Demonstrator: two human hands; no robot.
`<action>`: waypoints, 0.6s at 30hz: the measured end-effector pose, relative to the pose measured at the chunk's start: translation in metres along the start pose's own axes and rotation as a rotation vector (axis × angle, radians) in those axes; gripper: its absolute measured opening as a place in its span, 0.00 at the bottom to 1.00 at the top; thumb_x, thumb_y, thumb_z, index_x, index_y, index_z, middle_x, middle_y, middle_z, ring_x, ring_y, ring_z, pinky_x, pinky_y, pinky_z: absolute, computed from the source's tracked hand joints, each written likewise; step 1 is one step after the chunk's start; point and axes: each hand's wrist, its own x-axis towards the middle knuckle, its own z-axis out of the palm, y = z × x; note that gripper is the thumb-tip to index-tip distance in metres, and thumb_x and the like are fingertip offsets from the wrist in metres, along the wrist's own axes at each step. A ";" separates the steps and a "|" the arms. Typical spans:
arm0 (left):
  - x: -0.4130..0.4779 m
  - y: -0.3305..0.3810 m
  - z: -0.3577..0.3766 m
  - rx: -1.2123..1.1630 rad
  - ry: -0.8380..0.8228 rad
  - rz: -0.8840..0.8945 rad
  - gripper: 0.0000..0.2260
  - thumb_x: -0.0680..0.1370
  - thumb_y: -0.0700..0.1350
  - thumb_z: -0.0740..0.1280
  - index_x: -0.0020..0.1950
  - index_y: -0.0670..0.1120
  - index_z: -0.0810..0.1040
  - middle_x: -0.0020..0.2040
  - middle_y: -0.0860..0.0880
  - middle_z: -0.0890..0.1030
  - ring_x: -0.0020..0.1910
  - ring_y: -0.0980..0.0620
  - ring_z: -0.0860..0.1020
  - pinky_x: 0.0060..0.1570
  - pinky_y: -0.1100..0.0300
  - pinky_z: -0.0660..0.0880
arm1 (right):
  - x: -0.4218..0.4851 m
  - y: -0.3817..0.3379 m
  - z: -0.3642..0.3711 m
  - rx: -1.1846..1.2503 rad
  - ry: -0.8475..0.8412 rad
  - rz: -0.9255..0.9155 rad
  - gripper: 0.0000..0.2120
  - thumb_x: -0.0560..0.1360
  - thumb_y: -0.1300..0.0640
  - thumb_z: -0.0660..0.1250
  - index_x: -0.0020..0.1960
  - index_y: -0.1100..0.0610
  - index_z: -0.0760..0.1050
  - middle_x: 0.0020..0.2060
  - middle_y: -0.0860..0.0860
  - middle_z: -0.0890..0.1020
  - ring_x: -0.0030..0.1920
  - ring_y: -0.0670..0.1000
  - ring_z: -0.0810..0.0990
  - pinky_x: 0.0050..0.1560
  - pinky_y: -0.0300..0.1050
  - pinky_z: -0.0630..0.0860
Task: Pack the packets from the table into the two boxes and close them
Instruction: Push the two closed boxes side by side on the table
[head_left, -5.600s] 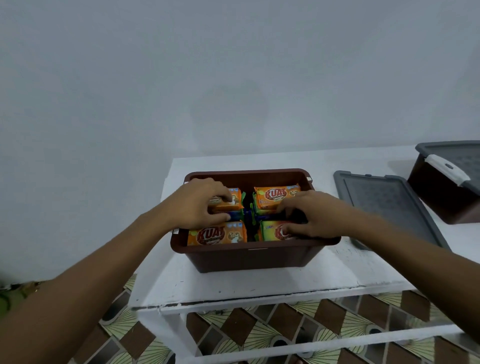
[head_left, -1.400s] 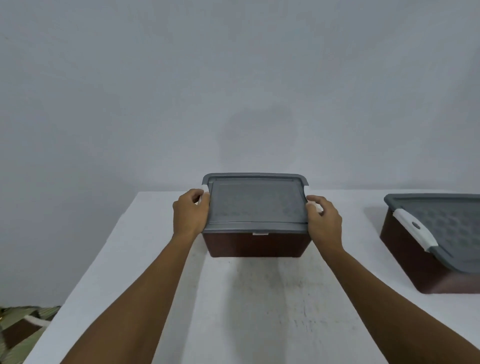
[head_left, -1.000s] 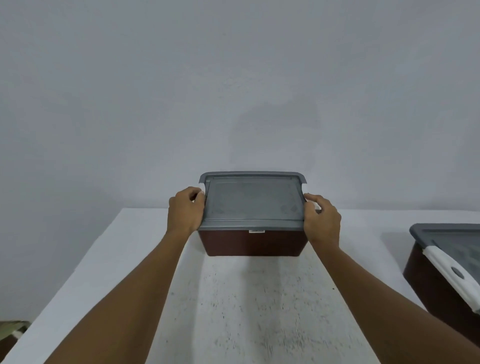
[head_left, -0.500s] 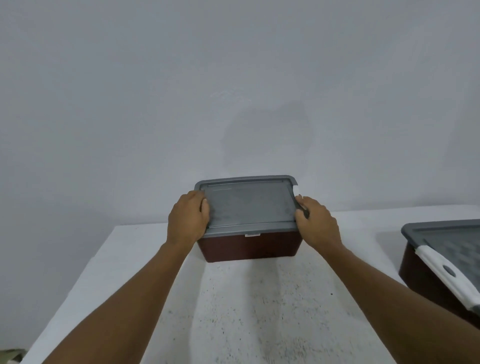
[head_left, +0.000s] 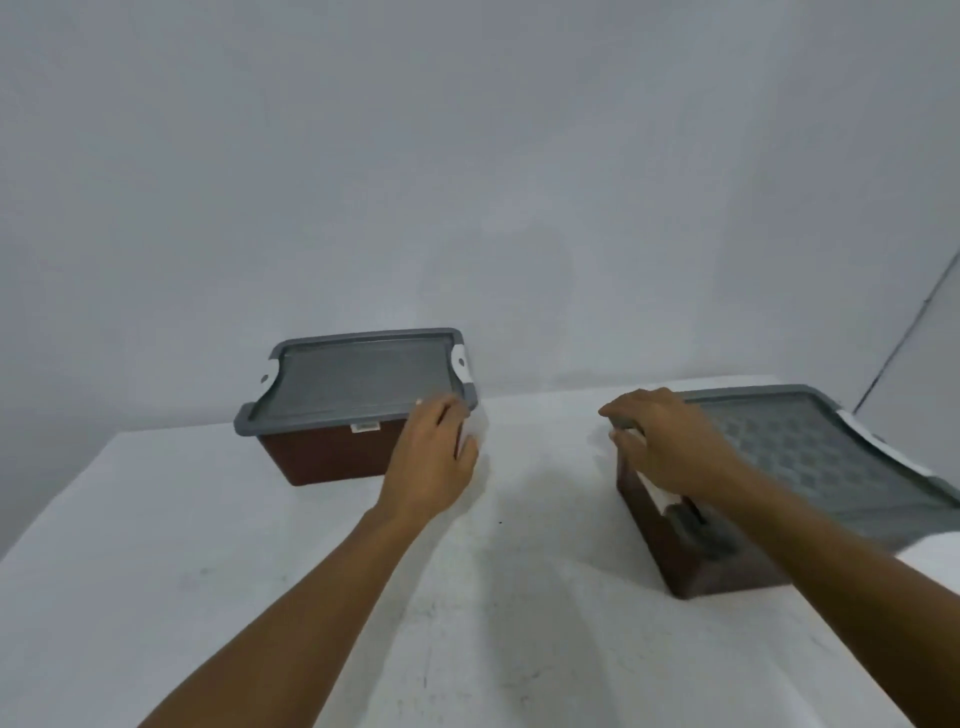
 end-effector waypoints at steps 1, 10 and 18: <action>-0.003 0.020 0.012 0.027 -0.009 0.063 0.13 0.77 0.47 0.65 0.59 0.42 0.78 0.62 0.44 0.77 0.61 0.44 0.75 0.66 0.52 0.68 | -0.012 0.021 -0.003 0.009 -0.004 -0.008 0.17 0.78 0.51 0.62 0.66 0.50 0.74 0.64 0.49 0.76 0.65 0.55 0.72 0.64 0.52 0.70; 0.013 0.193 0.062 -0.795 -0.376 -0.618 0.17 0.77 0.52 0.69 0.61 0.49 0.68 0.51 0.43 0.80 0.44 0.47 0.83 0.39 0.54 0.82 | -0.100 0.170 -0.044 -0.176 -0.105 0.436 0.22 0.78 0.36 0.55 0.69 0.42 0.68 0.75 0.50 0.63 0.74 0.57 0.58 0.69 0.65 0.56; 0.005 0.204 0.070 -0.915 -0.237 -0.785 0.20 0.76 0.44 0.70 0.63 0.51 0.64 0.55 0.43 0.78 0.49 0.47 0.81 0.42 0.54 0.81 | -0.116 0.191 -0.044 0.048 0.005 0.419 0.32 0.74 0.31 0.52 0.67 0.51 0.73 0.58 0.51 0.77 0.55 0.54 0.77 0.50 0.49 0.73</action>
